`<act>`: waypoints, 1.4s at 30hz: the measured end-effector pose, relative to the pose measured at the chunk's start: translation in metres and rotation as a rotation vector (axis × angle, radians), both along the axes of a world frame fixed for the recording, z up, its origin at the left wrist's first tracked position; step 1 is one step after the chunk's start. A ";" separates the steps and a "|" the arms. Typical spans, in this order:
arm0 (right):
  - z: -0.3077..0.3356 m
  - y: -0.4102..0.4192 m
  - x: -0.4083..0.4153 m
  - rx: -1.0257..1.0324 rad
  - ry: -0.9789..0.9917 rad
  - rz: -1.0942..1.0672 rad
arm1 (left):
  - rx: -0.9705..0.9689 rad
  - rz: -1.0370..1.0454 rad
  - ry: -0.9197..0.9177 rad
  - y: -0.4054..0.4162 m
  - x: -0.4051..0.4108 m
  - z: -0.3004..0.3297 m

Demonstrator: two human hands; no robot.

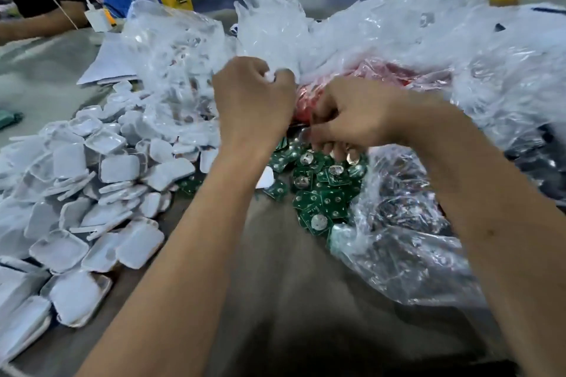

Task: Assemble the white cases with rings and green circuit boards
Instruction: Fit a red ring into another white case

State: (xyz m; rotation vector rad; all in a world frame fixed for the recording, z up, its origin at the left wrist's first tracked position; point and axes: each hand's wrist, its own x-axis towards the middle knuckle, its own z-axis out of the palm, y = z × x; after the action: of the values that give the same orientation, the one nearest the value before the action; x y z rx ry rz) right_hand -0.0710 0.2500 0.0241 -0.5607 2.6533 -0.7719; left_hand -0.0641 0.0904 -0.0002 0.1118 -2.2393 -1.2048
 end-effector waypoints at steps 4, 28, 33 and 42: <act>0.022 0.070 0.017 0.157 -0.205 -0.085 | 0.030 -0.266 -0.130 0.065 0.013 -0.017; 0.011 0.130 0.056 -0.277 0.265 -0.085 | 0.648 -0.327 -0.356 0.131 0.012 -0.040; 0.012 0.112 0.031 -0.429 0.709 -0.300 | 0.640 -0.357 -0.358 0.132 0.014 -0.038; 0.001 0.085 -0.049 0.190 0.401 -0.539 | 0.621 -0.190 -0.254 0.106 0.013 -0.033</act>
State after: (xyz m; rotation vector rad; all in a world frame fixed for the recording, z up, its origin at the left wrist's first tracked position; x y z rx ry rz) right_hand -0.1196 0.3352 0.0255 0.0756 3.2612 -0.5697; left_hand -0.0510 0.1961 -0.0329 0.3131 -2.0289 -2.0591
